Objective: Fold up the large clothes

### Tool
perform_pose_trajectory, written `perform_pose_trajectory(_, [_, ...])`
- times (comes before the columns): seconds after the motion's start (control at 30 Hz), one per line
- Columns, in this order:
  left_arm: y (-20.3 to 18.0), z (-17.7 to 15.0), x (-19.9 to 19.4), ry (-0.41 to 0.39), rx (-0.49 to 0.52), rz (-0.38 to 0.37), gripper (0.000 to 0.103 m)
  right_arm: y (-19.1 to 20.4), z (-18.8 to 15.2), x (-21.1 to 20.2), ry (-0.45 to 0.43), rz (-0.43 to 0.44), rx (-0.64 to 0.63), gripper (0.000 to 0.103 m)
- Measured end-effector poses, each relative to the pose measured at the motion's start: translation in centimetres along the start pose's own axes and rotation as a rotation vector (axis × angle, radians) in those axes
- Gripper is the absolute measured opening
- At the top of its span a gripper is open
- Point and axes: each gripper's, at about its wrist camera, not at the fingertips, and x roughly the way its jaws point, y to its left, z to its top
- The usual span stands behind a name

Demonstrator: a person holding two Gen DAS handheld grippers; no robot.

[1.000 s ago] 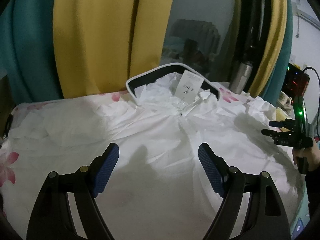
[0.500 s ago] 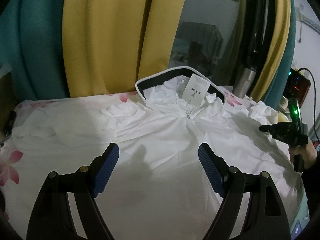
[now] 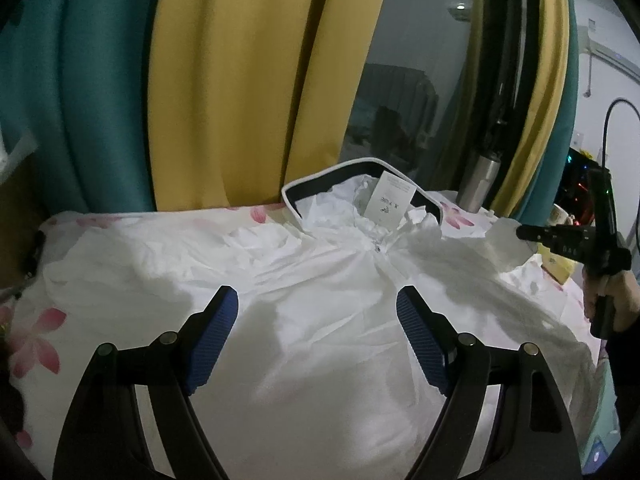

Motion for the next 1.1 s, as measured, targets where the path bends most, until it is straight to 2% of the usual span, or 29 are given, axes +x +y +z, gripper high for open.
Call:
perform_pose_trajectory(0.13, [1.1,0.2,-0.8,-0.023,0.024,0.033,0.084,2.3,0.9,0.0,-0.011,0.027,0.004,0.002])
perform_pose_trajectory(0.43, [4.9,0.6,-2.7,-0.046,0.01,0.046,0.084,8.3,2.7,1.5,-0.026,0.1,0.008,0.002])
perform_pose_trajectory(0.87, [9.9,-0.4,-2.8,-0.013,-0.037,0.06,0.084,16.9,5.7,6.4,0.025,0.192,-0.07,0.002])
perform_pose_trajectory(1.1, [12.0,-0.6,-2.3,0.014,-0.064,0.06,0.084,20.7,7.7,9.7,0.038,0.229,-0.063,0.002])
